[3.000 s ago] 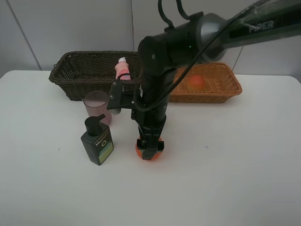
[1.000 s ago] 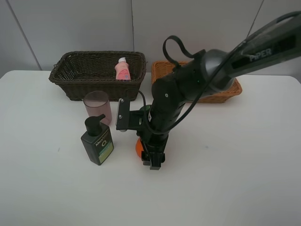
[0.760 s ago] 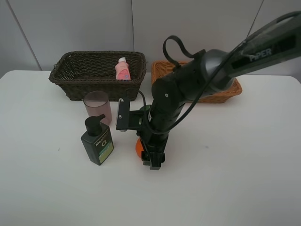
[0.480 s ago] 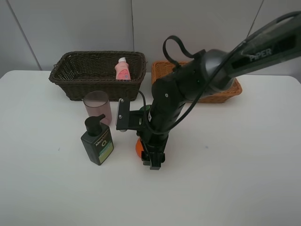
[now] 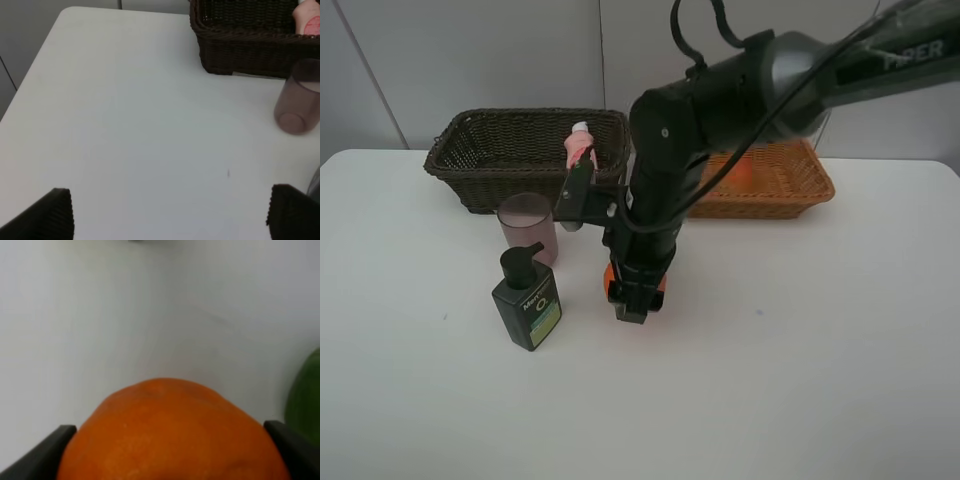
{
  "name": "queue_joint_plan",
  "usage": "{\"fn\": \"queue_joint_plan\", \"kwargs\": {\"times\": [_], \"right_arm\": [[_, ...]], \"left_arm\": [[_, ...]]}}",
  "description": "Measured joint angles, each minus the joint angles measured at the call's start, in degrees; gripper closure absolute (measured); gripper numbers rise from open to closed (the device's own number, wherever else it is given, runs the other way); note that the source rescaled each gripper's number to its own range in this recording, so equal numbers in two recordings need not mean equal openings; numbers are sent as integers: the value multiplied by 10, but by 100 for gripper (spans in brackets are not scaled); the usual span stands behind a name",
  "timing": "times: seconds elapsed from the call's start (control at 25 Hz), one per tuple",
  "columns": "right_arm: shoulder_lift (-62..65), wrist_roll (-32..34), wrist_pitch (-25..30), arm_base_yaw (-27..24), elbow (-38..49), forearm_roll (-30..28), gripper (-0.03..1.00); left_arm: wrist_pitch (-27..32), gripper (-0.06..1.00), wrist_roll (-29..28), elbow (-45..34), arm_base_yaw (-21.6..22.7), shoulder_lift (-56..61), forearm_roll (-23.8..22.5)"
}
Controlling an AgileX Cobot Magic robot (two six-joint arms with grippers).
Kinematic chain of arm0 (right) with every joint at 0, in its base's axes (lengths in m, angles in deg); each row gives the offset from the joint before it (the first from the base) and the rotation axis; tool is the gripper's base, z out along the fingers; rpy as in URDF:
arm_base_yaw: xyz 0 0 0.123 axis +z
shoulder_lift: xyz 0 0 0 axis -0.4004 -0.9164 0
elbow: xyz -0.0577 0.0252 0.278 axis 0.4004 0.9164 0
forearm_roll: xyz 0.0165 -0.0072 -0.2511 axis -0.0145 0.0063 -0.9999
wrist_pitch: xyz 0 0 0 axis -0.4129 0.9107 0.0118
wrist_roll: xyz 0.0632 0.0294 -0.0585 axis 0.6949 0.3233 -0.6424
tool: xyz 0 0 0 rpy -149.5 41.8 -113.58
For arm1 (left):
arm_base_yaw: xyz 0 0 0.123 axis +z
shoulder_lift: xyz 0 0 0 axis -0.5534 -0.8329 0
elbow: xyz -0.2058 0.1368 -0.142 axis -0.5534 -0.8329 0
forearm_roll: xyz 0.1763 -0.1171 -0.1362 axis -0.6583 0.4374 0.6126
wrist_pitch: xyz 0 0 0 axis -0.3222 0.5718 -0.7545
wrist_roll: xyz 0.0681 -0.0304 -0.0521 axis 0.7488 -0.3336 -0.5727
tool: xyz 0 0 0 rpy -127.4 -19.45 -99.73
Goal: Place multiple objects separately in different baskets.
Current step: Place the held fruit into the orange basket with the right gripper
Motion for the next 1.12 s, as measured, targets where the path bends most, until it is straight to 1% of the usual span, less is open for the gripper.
{"fn": "queue_joint_plan", "kwargs": {"times": [0.04,0.16,0.32,0.4,0.64,0.88,1.12], "right_arm": [[0,16,22,0,-15,-1,29],[0,74,65,0,-69,-11,29],[0,187,89,-11,-121,-42,29],[0,242,95,-28,-141,-56,29],[0,347,110,-104,-178,-75,29],[0,404,103,-200,-185,-76,29],[0,414,60,-284,-185,-76,29]], "left_arm": [[0,-6,0,0,0,0,0],[0,-6,0,0,0,0,0],[0,-6,0,0,0,0,0],[0,-6,0,0,0,0,0],[0,-6,0,0,0,0,0],[0,-6,0,0,0,0,0],[0,-6,0,0,0,0,0]]}}
